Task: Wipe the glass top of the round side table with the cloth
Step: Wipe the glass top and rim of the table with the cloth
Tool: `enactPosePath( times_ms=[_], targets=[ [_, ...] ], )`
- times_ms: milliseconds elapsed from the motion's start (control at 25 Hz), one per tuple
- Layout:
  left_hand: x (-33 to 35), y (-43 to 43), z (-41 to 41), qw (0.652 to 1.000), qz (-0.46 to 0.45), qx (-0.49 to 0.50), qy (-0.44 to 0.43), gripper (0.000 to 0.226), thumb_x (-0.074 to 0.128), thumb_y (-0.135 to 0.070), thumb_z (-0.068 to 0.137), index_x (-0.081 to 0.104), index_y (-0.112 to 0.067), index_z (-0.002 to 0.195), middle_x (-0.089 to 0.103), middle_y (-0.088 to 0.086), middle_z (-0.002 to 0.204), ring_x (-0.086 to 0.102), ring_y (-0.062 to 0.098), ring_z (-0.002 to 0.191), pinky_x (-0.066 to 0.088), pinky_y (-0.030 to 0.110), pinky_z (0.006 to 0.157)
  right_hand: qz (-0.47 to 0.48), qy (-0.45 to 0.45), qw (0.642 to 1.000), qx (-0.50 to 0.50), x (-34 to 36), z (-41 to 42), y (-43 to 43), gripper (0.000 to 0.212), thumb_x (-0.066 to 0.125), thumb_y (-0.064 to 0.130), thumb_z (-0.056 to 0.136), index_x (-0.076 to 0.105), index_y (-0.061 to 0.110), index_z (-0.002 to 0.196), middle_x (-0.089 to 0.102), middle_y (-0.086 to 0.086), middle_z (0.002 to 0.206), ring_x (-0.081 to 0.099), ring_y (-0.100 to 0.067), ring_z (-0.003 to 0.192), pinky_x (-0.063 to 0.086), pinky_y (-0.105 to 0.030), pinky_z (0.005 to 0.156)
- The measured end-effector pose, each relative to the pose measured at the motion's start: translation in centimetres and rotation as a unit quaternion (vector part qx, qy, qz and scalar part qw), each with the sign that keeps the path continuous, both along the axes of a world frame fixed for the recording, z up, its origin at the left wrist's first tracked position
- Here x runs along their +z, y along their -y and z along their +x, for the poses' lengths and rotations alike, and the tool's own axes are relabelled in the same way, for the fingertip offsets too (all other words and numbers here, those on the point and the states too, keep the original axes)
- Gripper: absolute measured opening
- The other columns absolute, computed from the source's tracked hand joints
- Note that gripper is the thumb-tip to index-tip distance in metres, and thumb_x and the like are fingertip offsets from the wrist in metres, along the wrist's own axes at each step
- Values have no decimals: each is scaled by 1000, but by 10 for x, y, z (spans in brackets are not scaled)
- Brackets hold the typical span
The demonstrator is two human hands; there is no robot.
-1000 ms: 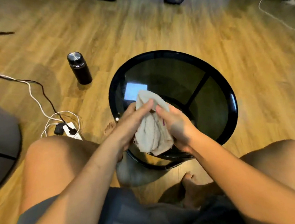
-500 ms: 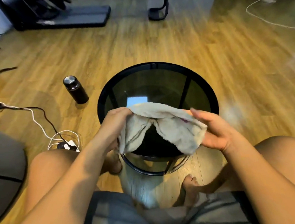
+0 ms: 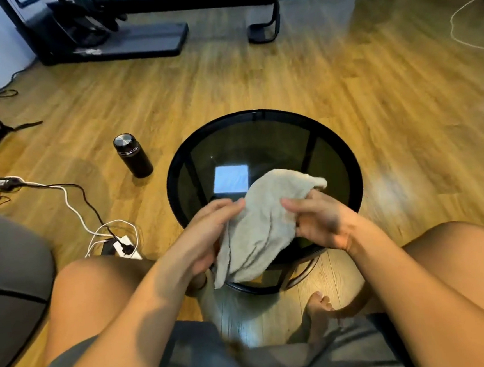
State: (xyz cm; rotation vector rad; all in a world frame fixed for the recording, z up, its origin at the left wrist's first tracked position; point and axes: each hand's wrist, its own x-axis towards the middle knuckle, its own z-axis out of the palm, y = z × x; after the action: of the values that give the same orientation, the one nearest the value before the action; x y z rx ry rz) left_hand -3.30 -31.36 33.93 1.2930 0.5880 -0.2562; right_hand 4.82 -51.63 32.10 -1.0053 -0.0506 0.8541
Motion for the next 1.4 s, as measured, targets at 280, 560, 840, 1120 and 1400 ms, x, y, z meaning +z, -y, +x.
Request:
enactPosePath(
  times_ms=[280,560,840,1120,1400],
  targets=[
    [-8,10,-2,987,-94,102,80,41,65,1,88,63,-15,126,72,18,106,70,28,99,54,42,92,-162,-32,986,-18,-2,-10,-7,51,70,38,82,63,7,123,72,-14,117,69,-30,108,54,-45,93],
    [7,0,-4,983,14,78,167,44,63,16,83,73,-16,110,74,3,95,70,14,91,56,29,81,-180,162,968,-65,7,-17,-5,116,88,1,63,17,25,152,60,-15,130,66,-26,111,58,-40,86],
    [13,-17,-3,889,387,-43,240,48,81,2,74,71,-29,110,51,0,93,53,0,86,42,13,78,-401,454,793,-63,20,-17,-5,27,69,18,90,69,31,114,64,16,80,59,-2,73,45,-16,68],
    [11,3,-1,860,459,-41,221,33,86,-16,72,78,-22,103,47,-6,80,49,-1,71,35,4,64,-60,132,981,-126,31,-17,-9,33,59,8,94,59,17,126,72,-14,98,71,-26,96,57,-39,83],
    [11,-11,1,825,500,-45,259,18,86,-34,70,79,-22,82,39,-5,80,44,-3,78,35,12,66,-311,436,845,2,27,-8,4,25,73,13,86,68,28,106,69,4,106,67,-13,101,56,-32,88]
  ],
)
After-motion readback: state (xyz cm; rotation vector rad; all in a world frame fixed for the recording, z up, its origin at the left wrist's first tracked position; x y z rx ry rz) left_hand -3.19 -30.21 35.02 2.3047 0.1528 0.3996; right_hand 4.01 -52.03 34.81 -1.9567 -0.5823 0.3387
